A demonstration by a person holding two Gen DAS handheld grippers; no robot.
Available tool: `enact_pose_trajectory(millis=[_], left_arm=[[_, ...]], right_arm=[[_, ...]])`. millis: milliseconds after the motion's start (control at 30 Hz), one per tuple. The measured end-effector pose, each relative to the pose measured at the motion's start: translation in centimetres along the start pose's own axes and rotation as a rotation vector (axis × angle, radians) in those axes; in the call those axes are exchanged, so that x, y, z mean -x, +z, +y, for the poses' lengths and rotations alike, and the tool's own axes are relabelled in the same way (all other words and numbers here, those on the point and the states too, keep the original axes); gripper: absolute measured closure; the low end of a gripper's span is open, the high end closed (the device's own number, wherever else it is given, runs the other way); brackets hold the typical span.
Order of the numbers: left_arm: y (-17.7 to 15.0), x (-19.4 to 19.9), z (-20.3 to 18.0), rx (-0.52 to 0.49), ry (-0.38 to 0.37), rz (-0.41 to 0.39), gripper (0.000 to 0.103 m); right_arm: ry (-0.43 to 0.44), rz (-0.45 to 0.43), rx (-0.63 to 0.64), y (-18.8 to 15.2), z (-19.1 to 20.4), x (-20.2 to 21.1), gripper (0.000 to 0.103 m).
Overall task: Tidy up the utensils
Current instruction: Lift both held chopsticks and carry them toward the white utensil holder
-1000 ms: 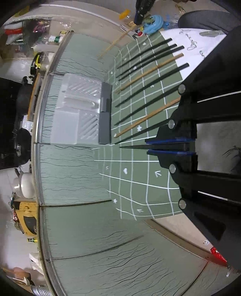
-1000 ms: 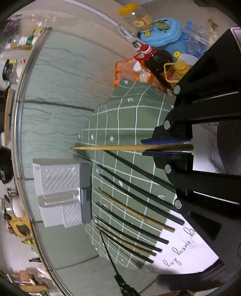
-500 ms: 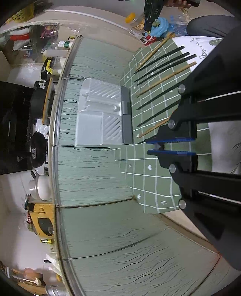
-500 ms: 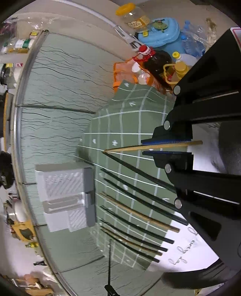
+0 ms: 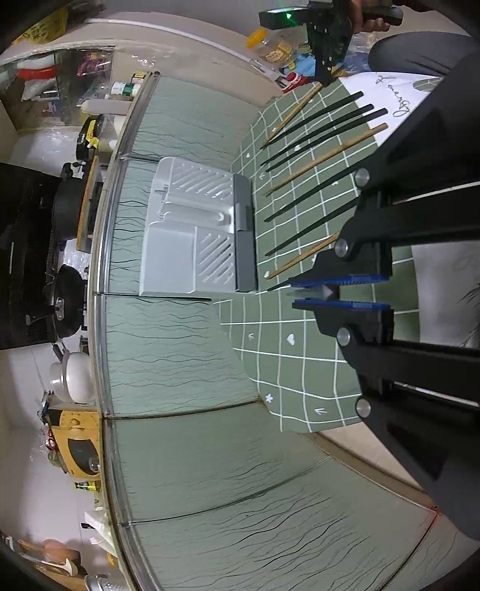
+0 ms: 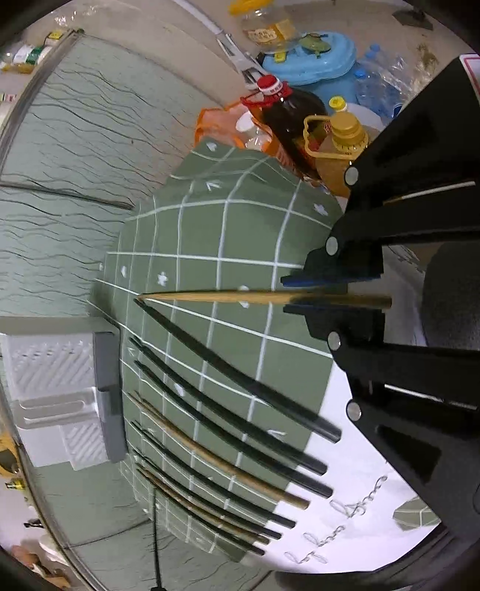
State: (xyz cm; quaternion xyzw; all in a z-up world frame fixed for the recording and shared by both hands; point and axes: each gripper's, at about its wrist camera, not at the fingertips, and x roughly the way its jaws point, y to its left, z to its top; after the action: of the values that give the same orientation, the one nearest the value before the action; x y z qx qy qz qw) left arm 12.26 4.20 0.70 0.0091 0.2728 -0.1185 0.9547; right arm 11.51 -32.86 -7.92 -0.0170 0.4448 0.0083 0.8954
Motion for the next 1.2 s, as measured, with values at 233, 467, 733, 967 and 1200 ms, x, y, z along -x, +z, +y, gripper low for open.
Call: enact_pose_trajectory(millis=[233,467,733,967,1200], left_arm=[[-2.6,-2.0,-0.2,0.006,-0.009,0.076,0.097],[-4.3,-3.2,-0.5,0.016,-0.023,0.120,0.097],[-3.4,-2.5,-0.2,0.018,-0.027,0.096,0.097],[-3.0,-2.2,-0.3,0.021,-0.030,0.087,0.097],[-3.4,-2.5,-0.3,0.022,-0.032,0.100,0.097]], right_arm=[[-0.023,0.007,0.016,-0.3,0.7,0.1,0.091],[-0.017,-0.020,-0.024,0.1,0.2,1.4,0.097],[-0.008,-0.088,-0.021,1.4,0.3,4.8,0.096],[0.007,-0.065,-0.042,1.2,0.1,3.9,0.096],[0.004,-0.029,-0.049,0.5,-0.1,1.8,0.096]])
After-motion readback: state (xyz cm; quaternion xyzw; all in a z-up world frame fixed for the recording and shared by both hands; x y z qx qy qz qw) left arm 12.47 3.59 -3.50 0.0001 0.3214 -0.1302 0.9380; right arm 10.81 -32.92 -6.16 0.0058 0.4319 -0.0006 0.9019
